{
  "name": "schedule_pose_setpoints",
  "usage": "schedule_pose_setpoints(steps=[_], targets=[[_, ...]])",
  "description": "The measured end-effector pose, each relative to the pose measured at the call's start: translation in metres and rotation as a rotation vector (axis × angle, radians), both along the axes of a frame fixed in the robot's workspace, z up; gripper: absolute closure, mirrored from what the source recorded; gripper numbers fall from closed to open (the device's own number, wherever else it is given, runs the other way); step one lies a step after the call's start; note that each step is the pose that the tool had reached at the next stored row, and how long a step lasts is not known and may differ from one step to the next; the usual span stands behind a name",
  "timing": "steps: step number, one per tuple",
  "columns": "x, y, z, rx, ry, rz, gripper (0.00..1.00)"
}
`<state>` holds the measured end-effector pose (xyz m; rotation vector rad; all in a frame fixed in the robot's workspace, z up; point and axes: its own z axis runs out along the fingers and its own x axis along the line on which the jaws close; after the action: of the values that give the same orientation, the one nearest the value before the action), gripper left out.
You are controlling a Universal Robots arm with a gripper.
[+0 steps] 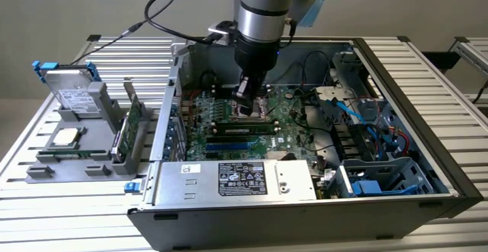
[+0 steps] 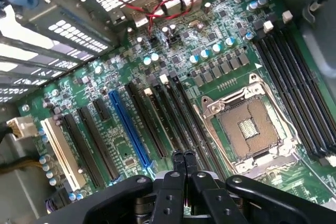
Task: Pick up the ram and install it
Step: 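Press down the ram until it locks into place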
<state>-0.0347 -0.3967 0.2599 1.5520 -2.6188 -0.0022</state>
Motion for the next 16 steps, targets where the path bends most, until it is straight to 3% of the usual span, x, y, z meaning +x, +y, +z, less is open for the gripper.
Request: schedule_pose_setpoints(steps=[6, 16], targets=[[0.0000, 0.0000, -0.0012, 0.0001, -0.0031, -0.098, 0.90], [0.0000, 0.0000, -0.0054, 0.0003, -0.0147, -0.259, 0.90]])
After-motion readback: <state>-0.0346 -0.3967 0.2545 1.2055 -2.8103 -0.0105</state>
